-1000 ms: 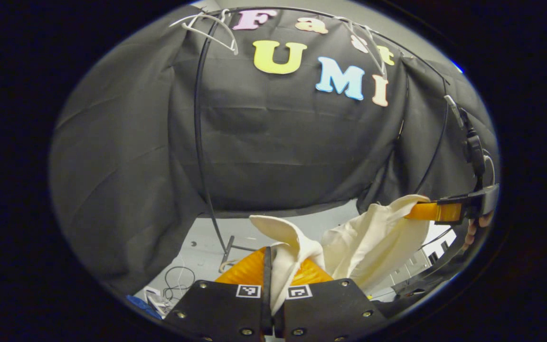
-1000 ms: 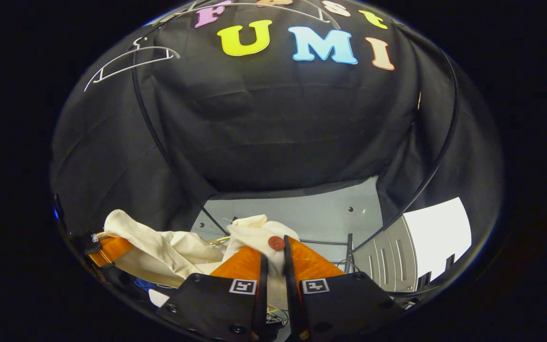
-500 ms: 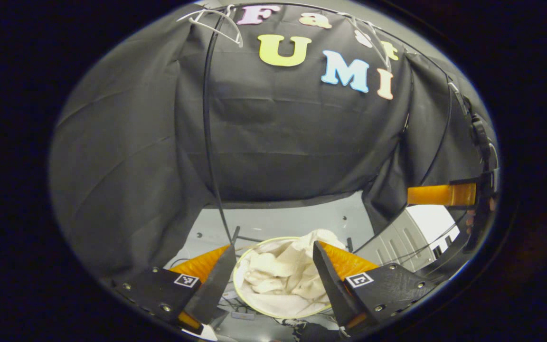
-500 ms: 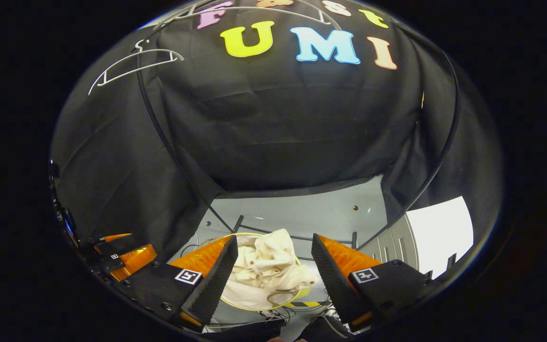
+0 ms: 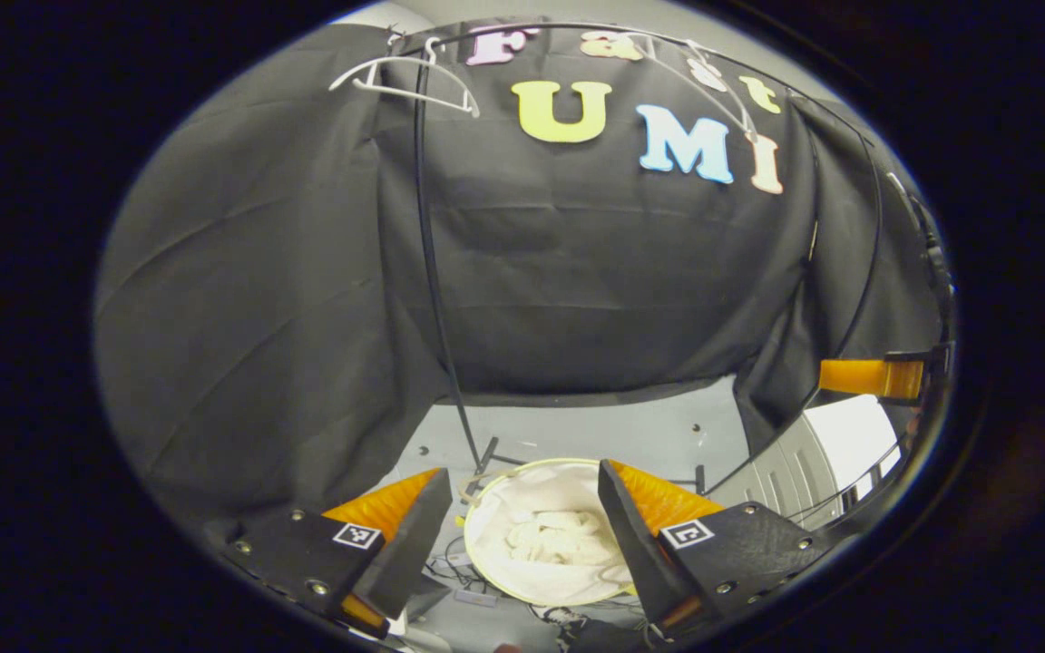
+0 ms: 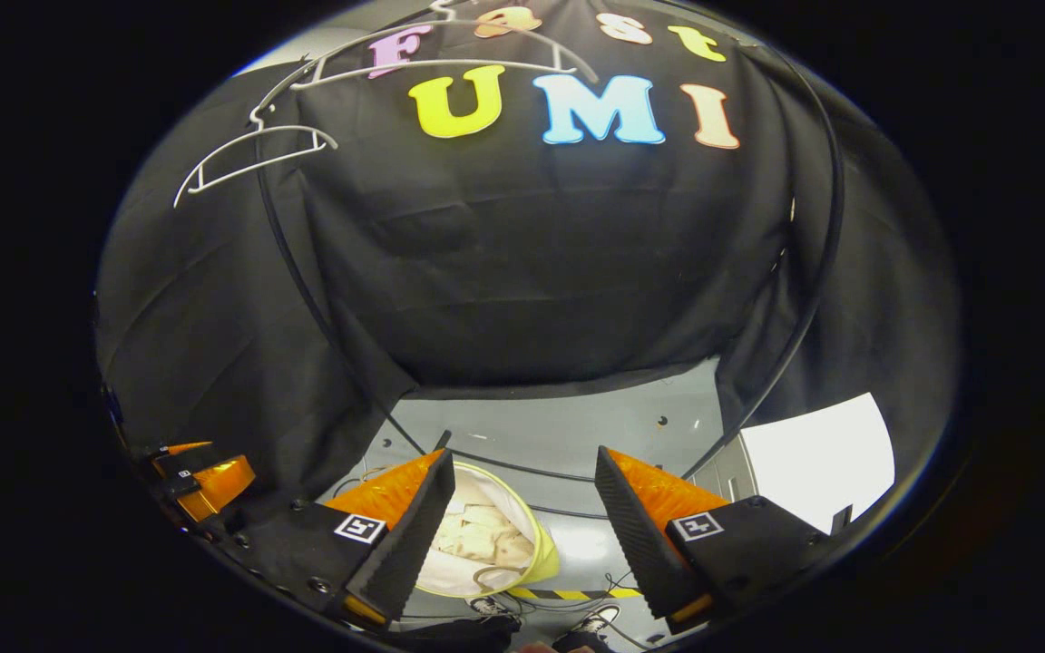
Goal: Grasp the clothes on the hanger with both hands and then place them into the laundry hamper below.
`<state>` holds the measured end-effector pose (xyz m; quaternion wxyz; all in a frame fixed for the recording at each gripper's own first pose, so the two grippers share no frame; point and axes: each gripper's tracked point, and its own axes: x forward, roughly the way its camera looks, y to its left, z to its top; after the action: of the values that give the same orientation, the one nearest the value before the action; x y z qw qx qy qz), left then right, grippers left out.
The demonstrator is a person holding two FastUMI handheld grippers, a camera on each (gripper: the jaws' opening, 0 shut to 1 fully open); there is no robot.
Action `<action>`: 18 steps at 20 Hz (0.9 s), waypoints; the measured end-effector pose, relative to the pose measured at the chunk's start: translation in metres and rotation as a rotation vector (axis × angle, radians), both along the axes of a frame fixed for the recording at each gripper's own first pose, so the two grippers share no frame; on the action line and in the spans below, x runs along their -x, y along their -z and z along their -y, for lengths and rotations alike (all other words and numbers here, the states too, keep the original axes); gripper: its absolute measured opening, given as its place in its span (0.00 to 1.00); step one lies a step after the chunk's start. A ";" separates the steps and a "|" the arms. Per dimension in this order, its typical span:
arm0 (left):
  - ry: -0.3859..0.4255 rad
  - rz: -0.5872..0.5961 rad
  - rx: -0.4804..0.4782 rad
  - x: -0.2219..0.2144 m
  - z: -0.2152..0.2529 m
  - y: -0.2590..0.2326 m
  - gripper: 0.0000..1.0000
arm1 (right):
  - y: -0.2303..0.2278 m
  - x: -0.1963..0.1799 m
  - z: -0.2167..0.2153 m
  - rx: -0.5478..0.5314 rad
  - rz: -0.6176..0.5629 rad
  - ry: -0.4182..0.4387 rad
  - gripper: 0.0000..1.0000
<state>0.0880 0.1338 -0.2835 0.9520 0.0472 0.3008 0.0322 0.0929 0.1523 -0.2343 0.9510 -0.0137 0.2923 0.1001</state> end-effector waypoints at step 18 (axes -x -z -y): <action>0.073 0.536 -0.047 0.007 0.201 -0.260 0.94 | -0.195 0.026 0.205 -0.038 0.558 0.148 0.94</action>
<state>0.0806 -0.0672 -0.0238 0.9968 0.0701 0.0355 0.0163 0.0669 -0.0524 -0.0395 0.9994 -0.0014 0.0176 0.0285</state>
